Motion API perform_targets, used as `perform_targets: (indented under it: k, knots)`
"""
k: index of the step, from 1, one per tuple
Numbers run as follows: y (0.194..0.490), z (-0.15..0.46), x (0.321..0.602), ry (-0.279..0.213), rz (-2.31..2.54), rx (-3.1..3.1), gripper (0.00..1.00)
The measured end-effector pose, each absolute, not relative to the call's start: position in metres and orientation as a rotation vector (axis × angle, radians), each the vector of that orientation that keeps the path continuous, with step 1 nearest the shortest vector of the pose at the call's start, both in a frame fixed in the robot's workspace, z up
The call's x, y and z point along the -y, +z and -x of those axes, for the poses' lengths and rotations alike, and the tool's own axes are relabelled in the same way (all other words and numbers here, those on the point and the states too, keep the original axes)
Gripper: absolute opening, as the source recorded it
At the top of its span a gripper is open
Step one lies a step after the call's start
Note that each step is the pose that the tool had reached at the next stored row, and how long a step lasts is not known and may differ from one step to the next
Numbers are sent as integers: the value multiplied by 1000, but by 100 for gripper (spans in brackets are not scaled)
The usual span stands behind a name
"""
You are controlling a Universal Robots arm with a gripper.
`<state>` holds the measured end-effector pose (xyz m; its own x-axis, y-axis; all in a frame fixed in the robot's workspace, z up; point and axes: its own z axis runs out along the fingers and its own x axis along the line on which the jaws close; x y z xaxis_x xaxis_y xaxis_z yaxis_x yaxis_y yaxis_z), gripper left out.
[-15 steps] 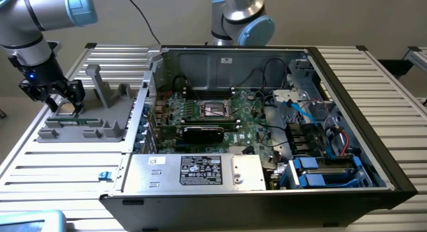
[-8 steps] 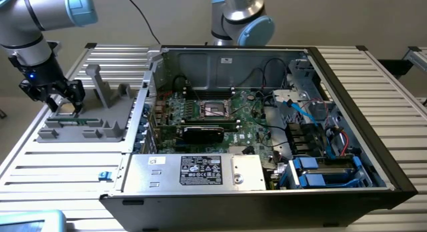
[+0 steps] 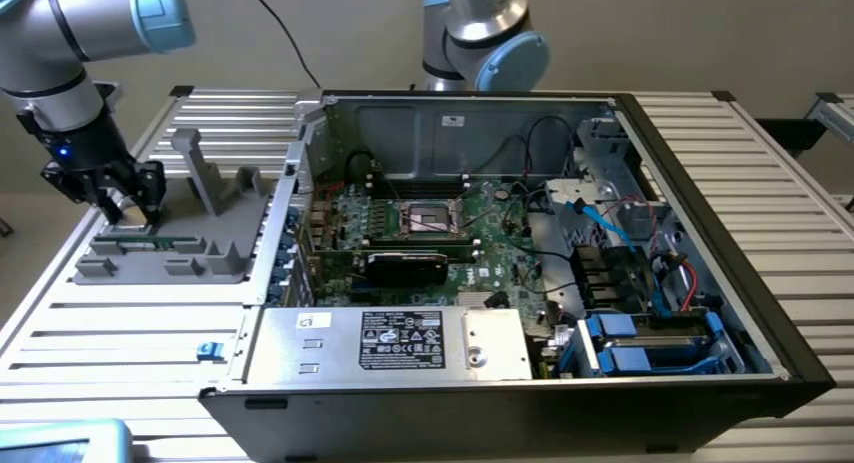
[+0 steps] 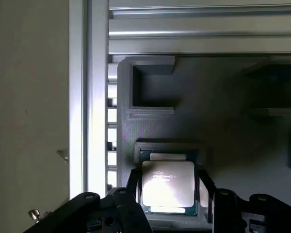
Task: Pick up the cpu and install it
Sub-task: 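Pick up the cpu and move it towards the insertion slot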
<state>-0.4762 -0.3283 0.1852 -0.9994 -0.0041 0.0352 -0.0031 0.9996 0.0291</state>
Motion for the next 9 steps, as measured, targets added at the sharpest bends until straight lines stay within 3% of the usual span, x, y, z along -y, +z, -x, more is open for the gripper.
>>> perform_targets:
  k: [9]
  knots:
    - [202, 476, 328, -45, -6, 3106, 55]
